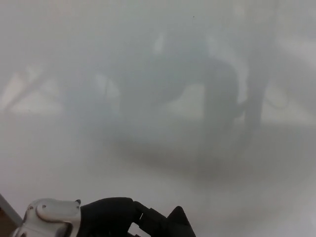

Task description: A magnetic marker holder is on the left hand side of the white board, the robot put the index and middle finger into the opening of the container and pull off the magnetic holder and hand it to a human on the left hand side.

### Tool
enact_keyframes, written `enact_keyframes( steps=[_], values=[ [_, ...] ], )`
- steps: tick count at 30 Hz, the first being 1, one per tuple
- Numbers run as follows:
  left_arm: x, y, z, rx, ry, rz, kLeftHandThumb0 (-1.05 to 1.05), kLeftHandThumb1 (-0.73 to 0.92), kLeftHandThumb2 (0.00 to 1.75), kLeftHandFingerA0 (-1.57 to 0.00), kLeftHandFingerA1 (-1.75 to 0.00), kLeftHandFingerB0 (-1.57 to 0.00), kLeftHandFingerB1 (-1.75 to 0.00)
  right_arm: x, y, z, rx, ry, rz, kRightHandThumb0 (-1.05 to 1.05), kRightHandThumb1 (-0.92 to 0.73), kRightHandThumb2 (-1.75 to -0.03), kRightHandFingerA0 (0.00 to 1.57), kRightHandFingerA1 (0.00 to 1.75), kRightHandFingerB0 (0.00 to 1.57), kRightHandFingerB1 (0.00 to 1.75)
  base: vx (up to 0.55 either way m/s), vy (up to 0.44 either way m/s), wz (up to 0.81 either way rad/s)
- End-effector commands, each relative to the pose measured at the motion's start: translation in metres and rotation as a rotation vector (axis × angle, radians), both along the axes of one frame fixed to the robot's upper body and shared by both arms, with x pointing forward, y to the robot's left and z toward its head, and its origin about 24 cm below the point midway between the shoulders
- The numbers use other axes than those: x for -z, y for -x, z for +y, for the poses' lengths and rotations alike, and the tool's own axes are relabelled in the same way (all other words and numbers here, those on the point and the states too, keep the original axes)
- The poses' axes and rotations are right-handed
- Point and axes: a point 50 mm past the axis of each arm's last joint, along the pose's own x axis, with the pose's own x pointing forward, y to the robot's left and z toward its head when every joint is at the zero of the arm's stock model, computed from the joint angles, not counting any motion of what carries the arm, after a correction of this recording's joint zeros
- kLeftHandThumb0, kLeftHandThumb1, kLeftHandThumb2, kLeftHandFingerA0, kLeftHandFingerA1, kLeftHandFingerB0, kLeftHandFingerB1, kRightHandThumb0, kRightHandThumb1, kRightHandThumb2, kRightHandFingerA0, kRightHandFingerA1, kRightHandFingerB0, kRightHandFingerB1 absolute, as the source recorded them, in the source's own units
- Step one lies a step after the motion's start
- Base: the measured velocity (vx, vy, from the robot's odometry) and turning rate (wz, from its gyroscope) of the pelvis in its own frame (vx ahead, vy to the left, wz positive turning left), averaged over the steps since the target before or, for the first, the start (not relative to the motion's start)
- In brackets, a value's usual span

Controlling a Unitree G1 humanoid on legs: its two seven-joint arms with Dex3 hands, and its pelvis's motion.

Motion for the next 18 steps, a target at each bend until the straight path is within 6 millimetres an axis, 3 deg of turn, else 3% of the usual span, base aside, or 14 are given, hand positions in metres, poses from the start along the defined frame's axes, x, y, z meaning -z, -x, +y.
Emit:
enact_keyframes(
  steps=[1,4,5,7,10,11,12,18],
  values=[
    [-0.019,0.027,0.004,-0.188,0.929,0.373,-0.21,0.66,0.63,-0.85,-1.59,-0.92,-0.65,-0.003,-0.006,-0.009,0.016,0.031,-0.019,-0.58,-0.78,-0.64,0.46,0.39,0.22,0.29,0.00,0.000,0.00],
    [-0.021,0.026,0.005,-0.208,0.947,0.357,-0.21,0.66,0.63,-0.85,-1.59,-0.92,-0.65,-0.003,-0.006,-0.009,0.020,0.028,-0.018,-0.58,-0.78,-0.64,0.46,0.39,0.22,0.29,0.00,0.000,0.00],
    [-0.033,0.025,0.018,-0.341,1.011,0.245,-0.37,0.63,0.63,-0.83,-1.58,-0.82,-0.81,-0.004,-0.009,-0.009,0.015,0.036,-0.023,-0.59,-0.77,-0.64,0.48,0.40,0.21,0.28,0.00,0.000,0.00],
    [-0.039,0.027,0.027,-0.425,1.048,0.193,-0.40,0.69,0.60,-0.84,-1.55,-0.79,-0.85,-0.004,-0.009,-0.009,0.013,0.040,-0.022,-0.60,-0.78,-0.64,0.47,0.40,0.21,0.28,0.00,0.000,0.00],
    [-0.040,0.028,0.027,-0.439,1.056,0.192,-0.40,0.69,0.60,-0.84,-1.55,-0.79,-0.85,-0.004,-0.009,-0.009,0.013,0.040,-0.021,-0.60,-0.78,-0.64,0.47,0.40,0.21,0.28,0.00,0.000,0.00],
    [-0.043,0.028,0.036,-0.504,1.123,0.212,-0.42,0.69,1.05,-1.05,-1.22,-0.75,-0.92,-0.003,-0.006,-0.009,0.011,0.036,-0.014,-0.60,-0.77,-0.63,0.45,0.40,0.20,0.28,0.00,0.000,0.00],
    [-0.045,0.027,0.040,-0.526,1.165,0.207,-0.47,0.85,0.70,-0.94,-1.47,-0.75,-1.07,-0.003,-0.006,-0.009,0.011,0.035,-0.013,-0.61,-0.77,-0.64,0.47,0.41,0.21,0.28,0.00,0.000,0.00],
    [-0.053,0.028,0.050,-0.624,1.282,0.200,-0.49,0.86,0.71,-0.91,-1.53,-0.68,-1.14,-0.003,-0.005,-0.009,0.020,0.028,-0.011,-0.61,-0.78,-0.64,0.48,0.41,0.21,0.28,0.00,0.000,0.00]
  ],
)
